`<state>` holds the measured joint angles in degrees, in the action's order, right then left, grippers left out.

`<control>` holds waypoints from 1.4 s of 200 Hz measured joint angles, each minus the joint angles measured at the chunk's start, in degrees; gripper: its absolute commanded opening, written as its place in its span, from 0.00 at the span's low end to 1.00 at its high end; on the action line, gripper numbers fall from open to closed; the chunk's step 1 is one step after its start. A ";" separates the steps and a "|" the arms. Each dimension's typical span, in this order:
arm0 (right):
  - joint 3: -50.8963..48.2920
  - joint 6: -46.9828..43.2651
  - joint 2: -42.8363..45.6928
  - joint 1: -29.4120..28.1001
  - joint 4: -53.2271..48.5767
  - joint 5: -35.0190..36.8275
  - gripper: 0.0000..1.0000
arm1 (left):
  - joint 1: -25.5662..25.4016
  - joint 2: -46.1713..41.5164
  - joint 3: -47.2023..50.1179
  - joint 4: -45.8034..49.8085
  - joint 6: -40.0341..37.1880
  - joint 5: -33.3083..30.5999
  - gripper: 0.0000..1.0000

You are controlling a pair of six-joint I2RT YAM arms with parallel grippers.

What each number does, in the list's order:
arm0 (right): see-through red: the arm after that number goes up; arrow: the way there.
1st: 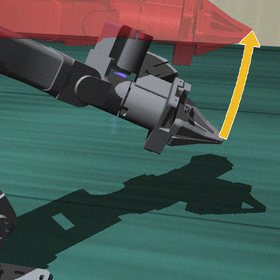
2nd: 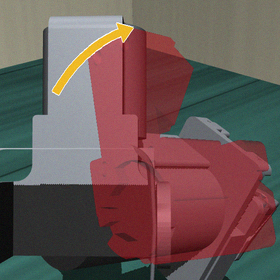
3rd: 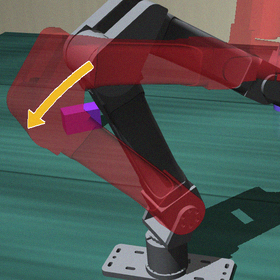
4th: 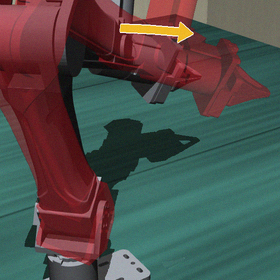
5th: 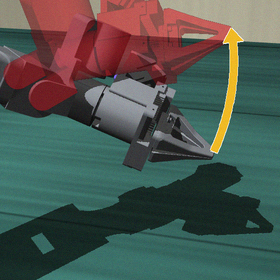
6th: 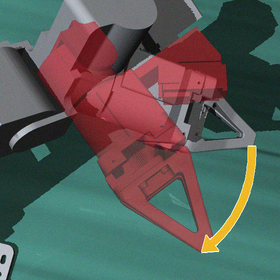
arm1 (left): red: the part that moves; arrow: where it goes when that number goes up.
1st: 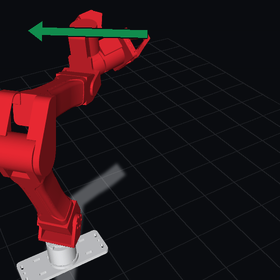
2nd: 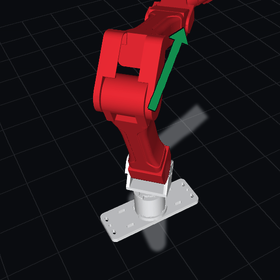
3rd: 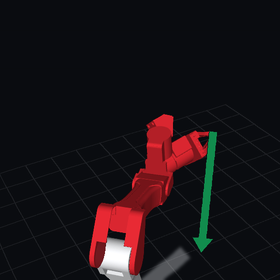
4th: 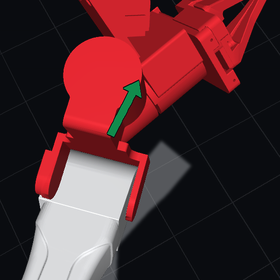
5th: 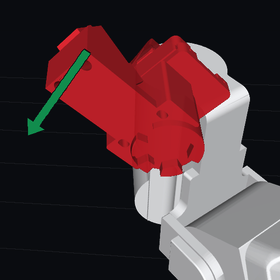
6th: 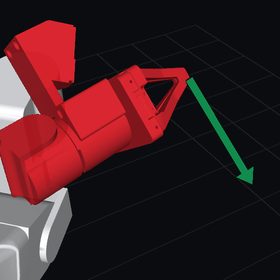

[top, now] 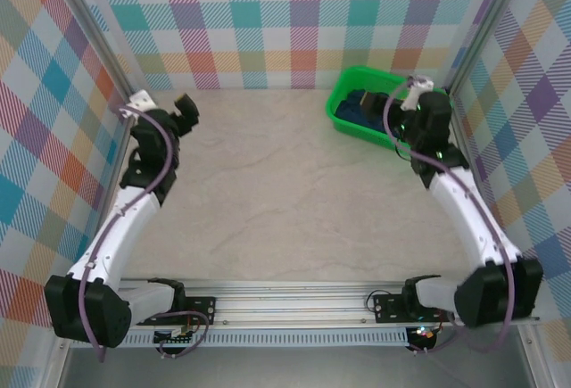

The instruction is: Fold and stack the t-shirts

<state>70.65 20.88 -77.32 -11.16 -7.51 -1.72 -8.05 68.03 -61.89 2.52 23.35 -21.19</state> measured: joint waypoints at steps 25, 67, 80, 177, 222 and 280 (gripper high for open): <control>9.99 5.57 -16.33 -5.99 -6.82 -5.29 0.77 | -0.35 5.20 -3.67 9.09 7.98 6.71 0.96; 14.14 11.47 -31.85 -8.74 -17.25 -7.82 0.75 | -4.98 10.51 -3.72 21.22 14.34 15.67 0.91; 17.05 11.45 -33.22 -7.28 -19.47 -7.34 0.76 | -5.33 9.46 -3.72 22.51 14.97 16.74 0.91; 35.69 0.31 -40.13 -4.70 -26.38 3.17 0.81 | -5.38 1.92 -3.52 27.61 15.74 19.85 0.87; 39.74 -1.70 -47.76 -2.19 -30.62 4.96 0.80 | -5.38 0.74 -3.52 30.40 15.47 21.62 0.87; 47.95 -1.68 -49.57 -0.68 -36.13 5.64 0.76 | -5.42 -2.97 -3.52 31.85 15.47 22.29 0.86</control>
<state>118.61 19.20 -126.89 -11.84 -43.64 3.92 -13.47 65.06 -65.41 34.37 38.83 1.10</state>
